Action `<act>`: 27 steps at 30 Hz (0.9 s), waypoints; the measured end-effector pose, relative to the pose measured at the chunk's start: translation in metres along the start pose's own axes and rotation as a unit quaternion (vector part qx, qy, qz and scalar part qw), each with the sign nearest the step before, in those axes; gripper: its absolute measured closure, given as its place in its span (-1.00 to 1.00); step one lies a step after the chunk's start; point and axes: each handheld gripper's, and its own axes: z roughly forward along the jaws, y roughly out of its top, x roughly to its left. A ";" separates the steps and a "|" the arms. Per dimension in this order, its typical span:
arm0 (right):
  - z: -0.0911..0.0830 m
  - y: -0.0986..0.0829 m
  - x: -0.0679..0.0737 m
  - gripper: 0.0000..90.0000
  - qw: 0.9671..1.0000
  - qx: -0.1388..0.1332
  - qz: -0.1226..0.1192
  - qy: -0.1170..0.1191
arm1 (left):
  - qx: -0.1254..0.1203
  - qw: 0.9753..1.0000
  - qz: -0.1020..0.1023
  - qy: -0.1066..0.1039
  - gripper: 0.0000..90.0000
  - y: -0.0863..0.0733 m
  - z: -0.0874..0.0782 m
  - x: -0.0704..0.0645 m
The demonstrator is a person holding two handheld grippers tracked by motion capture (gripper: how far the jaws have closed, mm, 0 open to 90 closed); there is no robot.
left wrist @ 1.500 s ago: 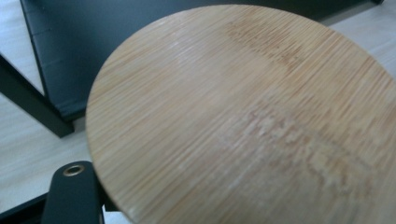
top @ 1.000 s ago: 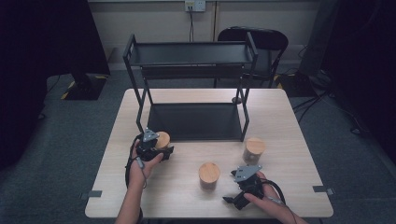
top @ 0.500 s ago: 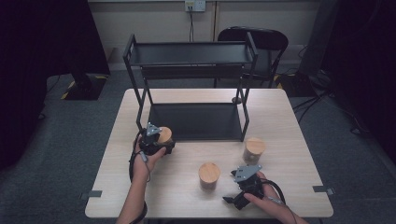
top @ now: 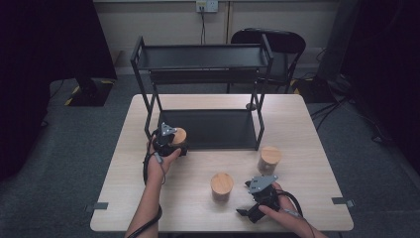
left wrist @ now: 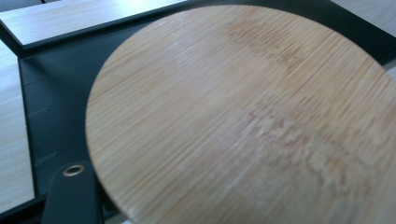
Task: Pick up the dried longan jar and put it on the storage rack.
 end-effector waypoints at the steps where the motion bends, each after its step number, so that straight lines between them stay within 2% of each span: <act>1: 0.000 0.000 0.000 -1.00 1.000 0.000 0.000 0.000 | 0.000 1.000 0.000 0.000 -0.43 0.000 0.000 0.000; 3: 0.000 0.000 0.000 -1.00 1.000 0.000 0.000 0.000 | 0.002 1.000 0.000 0.003 -0.43 0.003 0.003 0.001; 6: 0.000 0.000 0.000 -1.00 1.000 0.000 0.000 0.000 | -0.002 1.000 -0.013 0.011 -0.43 0.007 0.008 0.004; 14: 0.000 0.000 0.000 -1.00 1.000 0.000 0.000 0.000 | 0.002 1.000 -0.014 0.026 -0.43 0.014 0.013 0.011; 17: 0.000 0.000 0.000 -1.00 1.000 0.000 0.000 0.000 | 0.000 0.999 -0.022 0.027 -0.43 0.016 0.016 0.015; 27: 0.000 0.000 0.000 -1.00 1.000 0.000 0.000 0.000 | 0.006 0.999 -0.023 0.037 -0.43 0.022 0.027 0.021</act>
